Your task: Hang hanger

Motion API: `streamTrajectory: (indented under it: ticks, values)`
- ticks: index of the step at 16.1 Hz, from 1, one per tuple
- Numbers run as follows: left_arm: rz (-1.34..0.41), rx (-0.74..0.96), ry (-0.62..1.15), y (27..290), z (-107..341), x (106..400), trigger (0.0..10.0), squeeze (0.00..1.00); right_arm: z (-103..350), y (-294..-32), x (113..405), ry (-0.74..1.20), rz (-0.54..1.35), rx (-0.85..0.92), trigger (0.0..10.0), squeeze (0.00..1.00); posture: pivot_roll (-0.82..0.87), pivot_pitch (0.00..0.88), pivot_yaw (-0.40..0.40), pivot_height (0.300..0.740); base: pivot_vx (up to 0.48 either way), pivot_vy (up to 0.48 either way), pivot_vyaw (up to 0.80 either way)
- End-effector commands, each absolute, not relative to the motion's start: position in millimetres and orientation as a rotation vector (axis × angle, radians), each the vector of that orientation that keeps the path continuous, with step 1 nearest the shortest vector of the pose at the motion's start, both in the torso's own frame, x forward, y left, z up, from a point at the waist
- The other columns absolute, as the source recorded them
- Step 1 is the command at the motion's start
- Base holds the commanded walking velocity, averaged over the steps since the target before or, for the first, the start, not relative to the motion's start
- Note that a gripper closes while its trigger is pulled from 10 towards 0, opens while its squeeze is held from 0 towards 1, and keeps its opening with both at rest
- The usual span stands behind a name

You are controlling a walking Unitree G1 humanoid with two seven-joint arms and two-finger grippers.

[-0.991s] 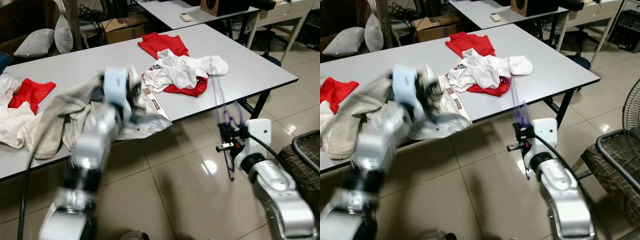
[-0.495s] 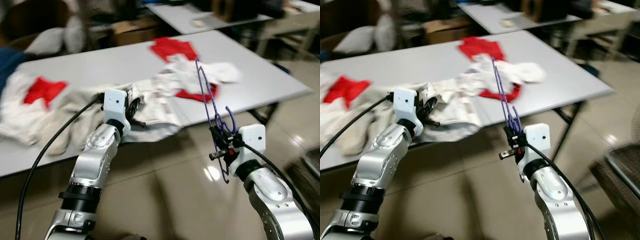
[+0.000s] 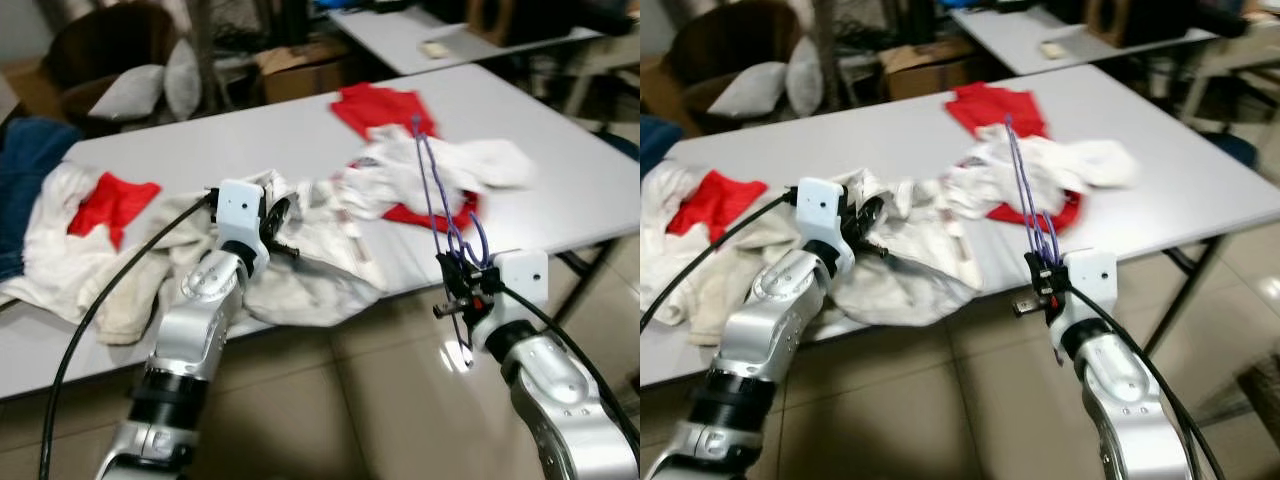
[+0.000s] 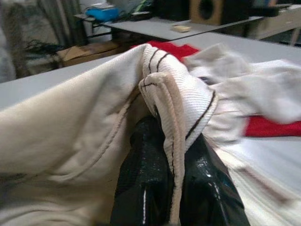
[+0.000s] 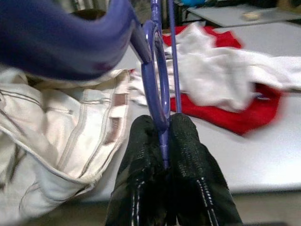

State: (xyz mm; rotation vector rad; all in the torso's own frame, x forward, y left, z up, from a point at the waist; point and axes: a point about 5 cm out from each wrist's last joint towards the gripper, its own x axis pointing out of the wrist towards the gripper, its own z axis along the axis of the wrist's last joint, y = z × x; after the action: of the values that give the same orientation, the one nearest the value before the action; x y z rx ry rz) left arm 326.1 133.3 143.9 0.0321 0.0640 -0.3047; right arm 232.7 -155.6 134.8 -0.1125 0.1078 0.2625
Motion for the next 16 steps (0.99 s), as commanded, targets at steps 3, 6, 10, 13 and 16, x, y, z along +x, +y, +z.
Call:
streamTrajectory:
  ticks: [3, 6, 10, 13, 16]
  values:
    - [-0.289, 0.039, 0.077, 135, 146, 328, 10.0, 0.0, 138, -158, 232, 0.095, 0.263, -0.115, 10.0, 0.0, -0.13, 0.0, 0.112, 0.74, 0.286, 0.0, 0.0]
    - [-0.317, 0.039, 0.068, 132, 147, 328, 10.0, 0.0, 140, -166, 231, 0.096, 0.283, -0.132, 10.0, 0.0, -0.12, 0.0, 0.11, 0.74, 0.0, 0.0, 0.0]
    - [-0.429, 0.109, 0.079, 132, 161, 342, 0.0, 0.0, 143, -173, 223, 0.126, 0.44, -0.135, 10.0, 0.0, -0.1, 0.0, 0.104, 0.74, 0.0, 0.0, 0.0]
    - [-0.469, 0.157, 0.059, 136, 174, 349, 0.0, 0.0, 138, -175, 211, 0.231, 0.644, -0.077, 10.0, 0.0, -0.09, 0.0, 0.087, 0.74, 0.0, 0.0, 0.0]
    - [-0.738, 0.269, 0.011, 119, 187, 334, 0.0, 0.0, 142, -194, 218, 0.313, 0.738, -0.007, 10.0, 0.0, -0.08, 0.0, 0.082, 0.74, 0.0, 0.0, 0.0]
